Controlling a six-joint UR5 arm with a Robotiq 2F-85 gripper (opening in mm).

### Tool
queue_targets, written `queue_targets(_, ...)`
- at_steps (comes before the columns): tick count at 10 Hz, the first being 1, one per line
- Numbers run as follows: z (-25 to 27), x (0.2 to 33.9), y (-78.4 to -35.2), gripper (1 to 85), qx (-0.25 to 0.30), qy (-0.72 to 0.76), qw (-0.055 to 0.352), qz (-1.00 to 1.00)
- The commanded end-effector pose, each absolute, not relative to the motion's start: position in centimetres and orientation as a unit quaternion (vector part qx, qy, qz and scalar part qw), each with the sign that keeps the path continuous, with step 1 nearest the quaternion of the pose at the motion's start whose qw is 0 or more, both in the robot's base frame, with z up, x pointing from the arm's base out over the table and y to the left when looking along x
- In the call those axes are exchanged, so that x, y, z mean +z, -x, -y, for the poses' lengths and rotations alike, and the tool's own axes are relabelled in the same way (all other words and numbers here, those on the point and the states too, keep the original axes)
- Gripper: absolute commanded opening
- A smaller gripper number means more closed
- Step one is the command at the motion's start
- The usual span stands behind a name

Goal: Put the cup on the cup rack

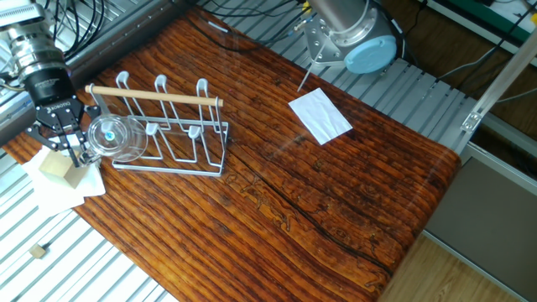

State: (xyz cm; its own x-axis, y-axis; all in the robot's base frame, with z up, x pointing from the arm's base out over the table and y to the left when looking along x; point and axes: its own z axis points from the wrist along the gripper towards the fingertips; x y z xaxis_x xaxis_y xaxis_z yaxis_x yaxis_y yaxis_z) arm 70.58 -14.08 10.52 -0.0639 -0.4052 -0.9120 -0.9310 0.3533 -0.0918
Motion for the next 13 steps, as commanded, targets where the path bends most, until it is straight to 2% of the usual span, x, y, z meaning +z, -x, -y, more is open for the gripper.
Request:
queue_targets(1,13.9,11.5,-70.8,15.0,0.284,0.491,0.485,-0.665)
queue_targets(3,13.7,11.9,-70.8,16.0,0.287,0.491,0.489,-0.661)
queue_targets(7,13.3,11.9,-70.4,31.7,0.292,0.501,0.482,-0.656)
queue_targets(10,13.3,11.8,-70.2,33.3,0.294,0.503,0.478,-0.657)
queue_targets(13,13.4,10.9,-69.0,33.7,0.304,0.511,0.448,-0.667)
